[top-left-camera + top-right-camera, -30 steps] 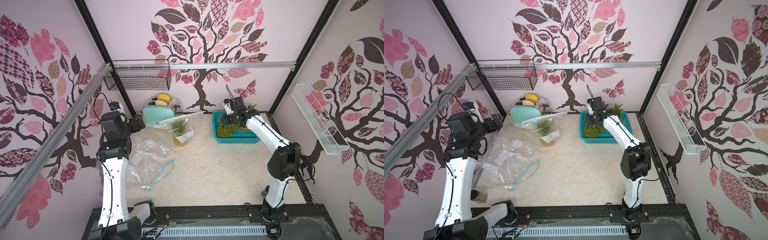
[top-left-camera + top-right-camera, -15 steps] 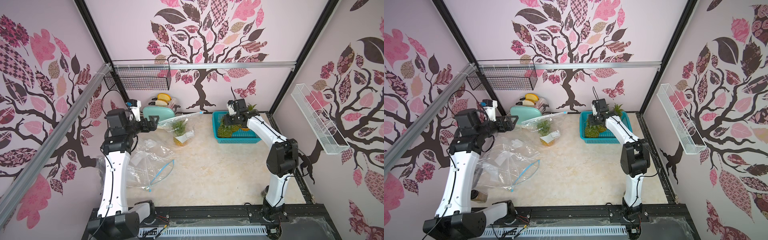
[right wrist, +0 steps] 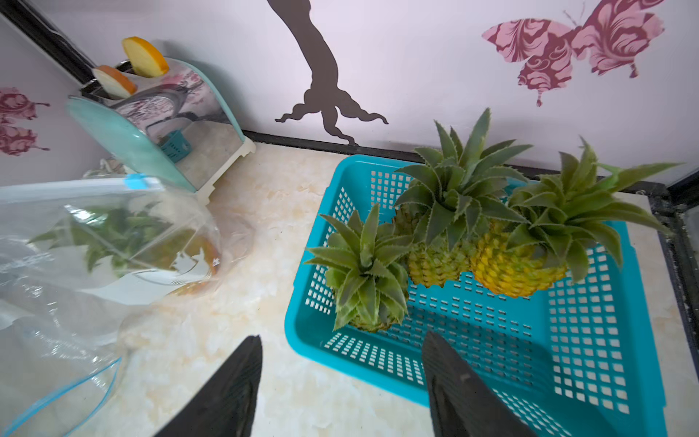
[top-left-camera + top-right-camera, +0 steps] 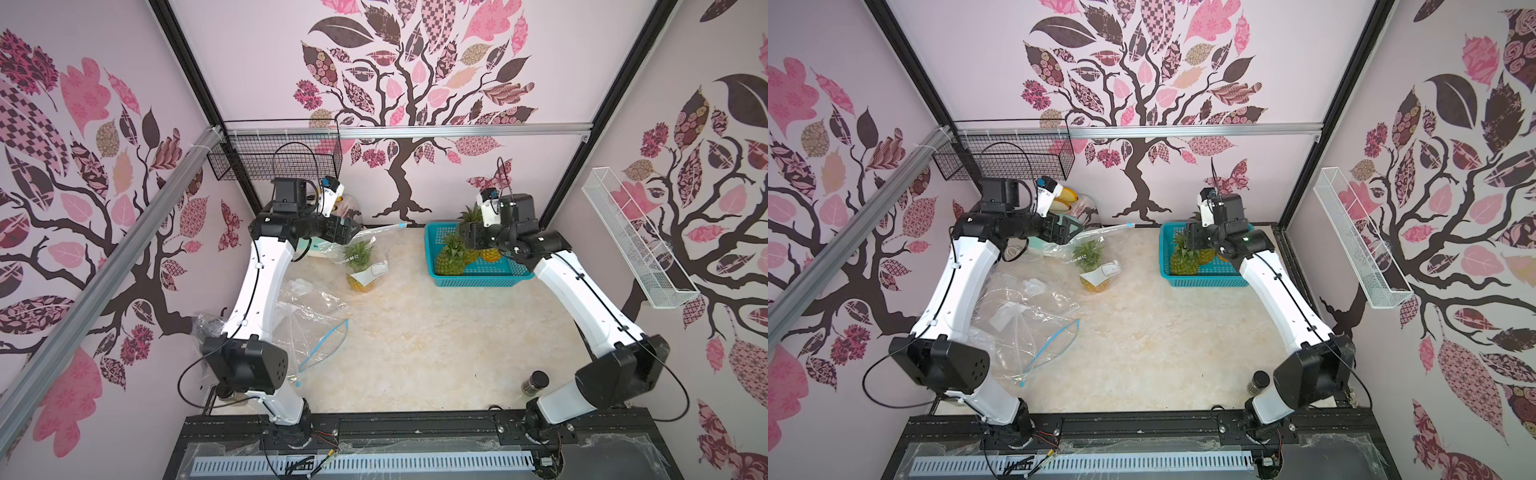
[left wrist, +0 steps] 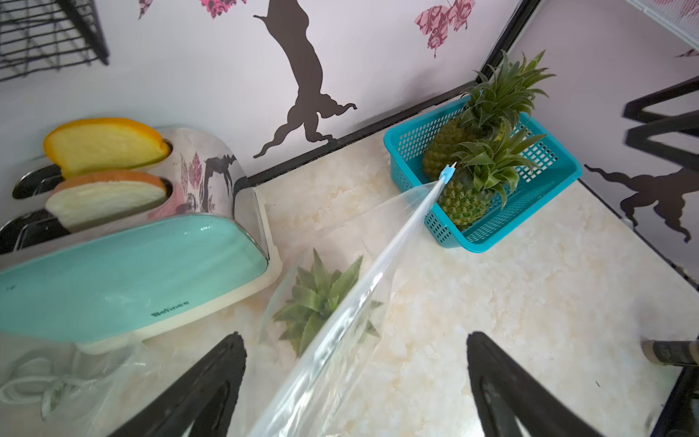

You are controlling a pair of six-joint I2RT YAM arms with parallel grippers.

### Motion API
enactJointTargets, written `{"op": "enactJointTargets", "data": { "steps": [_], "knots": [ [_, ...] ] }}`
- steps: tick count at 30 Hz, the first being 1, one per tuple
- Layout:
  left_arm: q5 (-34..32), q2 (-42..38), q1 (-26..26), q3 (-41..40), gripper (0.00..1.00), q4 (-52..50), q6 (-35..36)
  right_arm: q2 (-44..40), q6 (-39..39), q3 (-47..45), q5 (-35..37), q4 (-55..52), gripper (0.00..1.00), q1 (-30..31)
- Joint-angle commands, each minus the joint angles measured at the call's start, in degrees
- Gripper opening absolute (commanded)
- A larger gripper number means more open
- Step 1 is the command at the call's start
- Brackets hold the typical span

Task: Open the zip-top bag and take out the pineapple
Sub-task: Place the pineapple in the basket, then move the zipper food storage bag to the center of the board.

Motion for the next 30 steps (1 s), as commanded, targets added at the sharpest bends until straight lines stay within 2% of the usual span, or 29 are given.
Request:
{"op": "enactJointTargets", "data": {
  "steps": [1,3,7,9,10,12,15,16,17,18,23,30],
  "knots": [
    [-1.2,5.6,-1.0,6.3,0.92,-8.8,4.7,-3.3,0.1,-2.8,-2.1,-0.8,0.70,0.3],
    [-0.5,8.3,-1.5,8.1,0.91,-10.1,4.9,-5.1,-0.1,-4.2,-1.9,-0.9,0.70,0.3],
    [-6.8,12.3,-4.5,7.9,0.88,-12.3,6.6,-8.3,-0.4,-6.6,-1.8,-0.8,0.71,0.3],
    [-7.6,13.6,-4.9,6.8,0.83,-11.5,5.8,-9.3,-0.3,-7.7,-2.6,-0.5,0.71,0.3],
    [-7.8,14.6,-4.9,6.8,0.78,-11.5,5.3,-9.7,-0.2,-8.3,-3.2,-0.2,0.71,0.3],
    [-8.5,16.1,-5.0,7.2,0.64,-11.9,5.0,-10.5,-0.2,-9.7,-4.0,0.2,0.71,0.3],
    [-8.5,16.9,-5.4,7.6,0.22,-12.1,4.3,-11.4,0.0,-11.6,-3.3,0.6,0.71,0.3],
    [-7.9,16.7,-5.6,7.5,0.13,-11.9,4.3,-11.7,0.1,-12.2,-3.3,0.8,0.71,0.3],
    [-7.5,16.2,-5.8,7.3,0.04,-11.7,4.2,-11.9,0.2,-12.7,-3.3,1.0,0.71,0.3],
    [-7.3,15.7,-6.2,7.0,0.00,-11.6,4.3,-12.2,0.3,-13.0,-3.5,1.3,0.71,0.3],
    [-9.4,11.9,-10.1,5.1,0.00,-11.3,6.4,-13.3,1.1,-14.4,-4.4,2.1,0.71,0.3],
    [-16.1,3.3,-20.7,-1.8,0.00,-11.6,11.8,-16.2,0.9,-15.6,-4.6,1.1,0.71,0.3]
  ]
}}
